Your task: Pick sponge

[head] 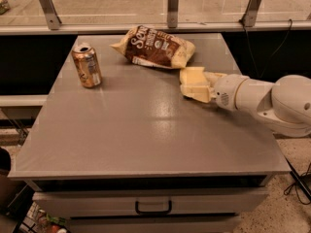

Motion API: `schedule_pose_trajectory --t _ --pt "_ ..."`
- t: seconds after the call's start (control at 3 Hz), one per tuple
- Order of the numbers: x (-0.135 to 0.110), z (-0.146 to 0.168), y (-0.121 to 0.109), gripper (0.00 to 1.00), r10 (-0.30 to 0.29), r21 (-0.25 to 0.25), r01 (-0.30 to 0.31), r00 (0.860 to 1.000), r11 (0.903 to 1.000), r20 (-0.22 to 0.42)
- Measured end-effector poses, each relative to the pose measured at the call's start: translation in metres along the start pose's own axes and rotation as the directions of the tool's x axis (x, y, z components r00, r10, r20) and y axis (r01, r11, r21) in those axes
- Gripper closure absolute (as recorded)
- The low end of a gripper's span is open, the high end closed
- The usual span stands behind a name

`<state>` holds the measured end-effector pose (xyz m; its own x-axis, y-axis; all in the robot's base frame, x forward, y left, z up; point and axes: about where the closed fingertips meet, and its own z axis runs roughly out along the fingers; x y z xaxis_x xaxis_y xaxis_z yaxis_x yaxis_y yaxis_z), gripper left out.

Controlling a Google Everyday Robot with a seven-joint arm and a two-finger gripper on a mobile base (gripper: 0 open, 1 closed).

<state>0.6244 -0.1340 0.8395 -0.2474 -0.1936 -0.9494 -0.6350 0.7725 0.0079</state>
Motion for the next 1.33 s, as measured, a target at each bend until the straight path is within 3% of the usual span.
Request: schedule_pose_trajectory --t 0.33,0.67,1.33 --pt "-0.001 0.001 0.002 0.96 -0.002 -0.003 0.002 1.000 1.0000 0.000" --pt "-0.002 0.002 0.003 1.00 -0.003 -0.007 0.003 1.000 1.0000 0.001" --pt "-0.051 -0.046 -0.011 1.00 -0.068 -0.036 0.070 0.996 0.9969 0.056"
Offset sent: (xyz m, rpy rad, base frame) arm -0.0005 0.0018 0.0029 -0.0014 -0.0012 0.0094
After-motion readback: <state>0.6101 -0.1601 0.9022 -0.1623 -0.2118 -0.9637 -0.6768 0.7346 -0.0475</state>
